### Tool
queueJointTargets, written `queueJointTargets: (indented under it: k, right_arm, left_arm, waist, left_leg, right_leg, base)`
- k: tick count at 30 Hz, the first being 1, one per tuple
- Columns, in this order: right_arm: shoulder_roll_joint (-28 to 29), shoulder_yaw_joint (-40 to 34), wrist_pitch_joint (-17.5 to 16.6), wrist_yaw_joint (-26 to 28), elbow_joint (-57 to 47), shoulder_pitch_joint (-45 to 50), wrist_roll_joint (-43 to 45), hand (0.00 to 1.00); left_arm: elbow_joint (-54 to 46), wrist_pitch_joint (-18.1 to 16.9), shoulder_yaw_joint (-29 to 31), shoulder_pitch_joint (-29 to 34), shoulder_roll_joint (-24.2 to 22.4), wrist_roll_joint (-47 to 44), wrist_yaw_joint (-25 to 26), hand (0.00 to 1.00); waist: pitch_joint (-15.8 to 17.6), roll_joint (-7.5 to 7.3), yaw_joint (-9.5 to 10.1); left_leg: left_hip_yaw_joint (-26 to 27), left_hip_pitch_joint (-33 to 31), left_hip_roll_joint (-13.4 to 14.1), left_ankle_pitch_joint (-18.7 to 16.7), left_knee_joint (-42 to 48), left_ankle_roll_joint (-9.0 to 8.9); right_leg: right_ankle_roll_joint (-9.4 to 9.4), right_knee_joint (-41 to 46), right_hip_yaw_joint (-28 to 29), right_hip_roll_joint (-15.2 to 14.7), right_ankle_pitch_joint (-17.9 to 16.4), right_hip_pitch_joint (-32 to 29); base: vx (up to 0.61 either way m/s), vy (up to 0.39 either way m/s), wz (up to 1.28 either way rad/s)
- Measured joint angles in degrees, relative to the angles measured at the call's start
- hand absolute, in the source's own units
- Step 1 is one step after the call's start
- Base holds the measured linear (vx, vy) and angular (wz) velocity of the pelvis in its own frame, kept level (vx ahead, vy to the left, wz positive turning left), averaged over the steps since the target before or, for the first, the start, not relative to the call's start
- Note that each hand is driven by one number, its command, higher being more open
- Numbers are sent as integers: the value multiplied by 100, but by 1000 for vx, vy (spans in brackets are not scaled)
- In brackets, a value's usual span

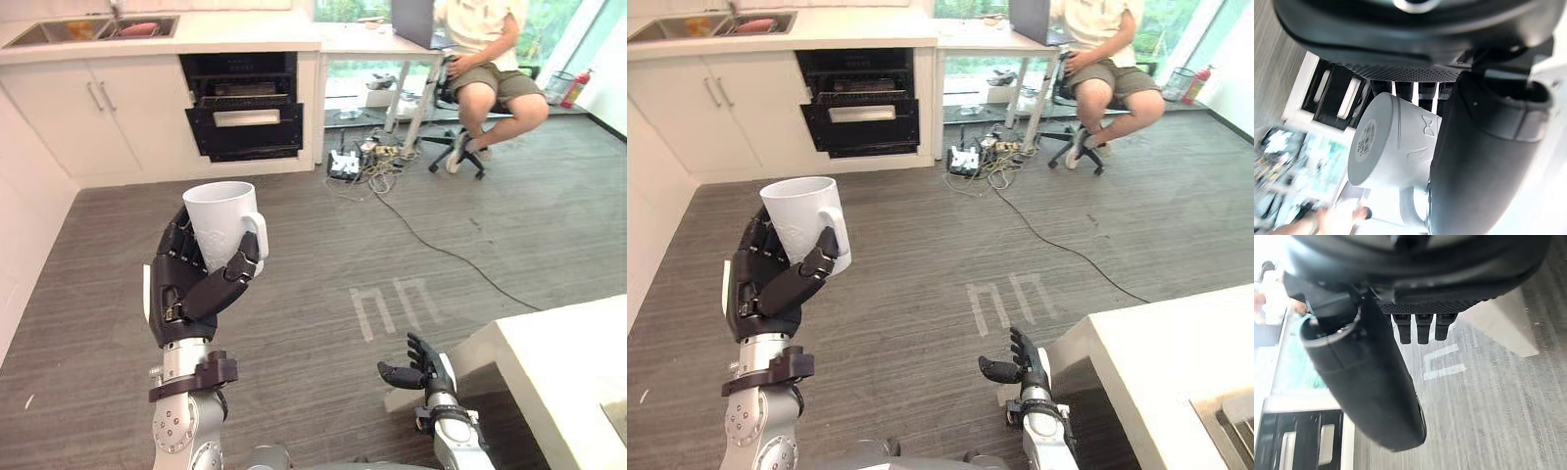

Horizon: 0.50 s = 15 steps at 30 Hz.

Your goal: Walk over to the sink, pick up the cup, carry it to the dishwasher, place the cup inside the dishwasher, then close the dishwasher door

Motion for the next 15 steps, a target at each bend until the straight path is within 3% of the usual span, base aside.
queueJointTargets:
  k: [4, 9, 11, 13, 15]
  right_arm:
    - [10, -6, 7, -52, -47, 169, 43, 90]
    - [14, -80, -2, -161, -233, -484, 243, 90]
    - [-9, -240, -109, -194, -323, -776, 240, 90]
    - [-90, -392, -132, -251, -433, -876, 238, 90]
    - [-194, -405, -131, -309, -437, -877, 236, 90]
  left_arm:
    - [417, 143, -507, -78, -40, 10, -51, 30]
    - [798, 352, -519, -561, -79, 9, -83, 30]
    - [760, 352, -431, -551, -76, 8, -119, 30]
    - [762, 354, -354, -523, -87, 6, -111, 30]
    - [754, 350, -350, -506, -90, 6, -111, 30]
  waist:
    - [-10, -16, -73]
    - [476, 27, -74]
    - [650, 74, 56]
    - [707, 118, 149]
    - [692, 178, 159]
  left_leg:
    - [-200, 211, -49, 385, -584, -160]
    - [-387, -268, -162, 538, -95, -364]
    - [335, -525, 62, 323, 30, -135]
    - [2220, -868, 773, -84, 781, 57]
    - [2935, -837, 1067, -118, 975, 143]
  right_leg:
    - [-1, -112, -428, -96, 2, 93]
    - [-46, 69, -1375, -116, -86, 287]
    - [-84, 106, -1813, -145, -192, 335]
    - [-44, 201, -2352, -271, -390, 368]
    - [96, 430, -2634, -379, -558, 391]
  base:
    - [92, -48, 37]
    - [-93, -37, 105]
    - [-202, 4, 121]
    - [-116, 75, 127]
    - [14, 182, 99]
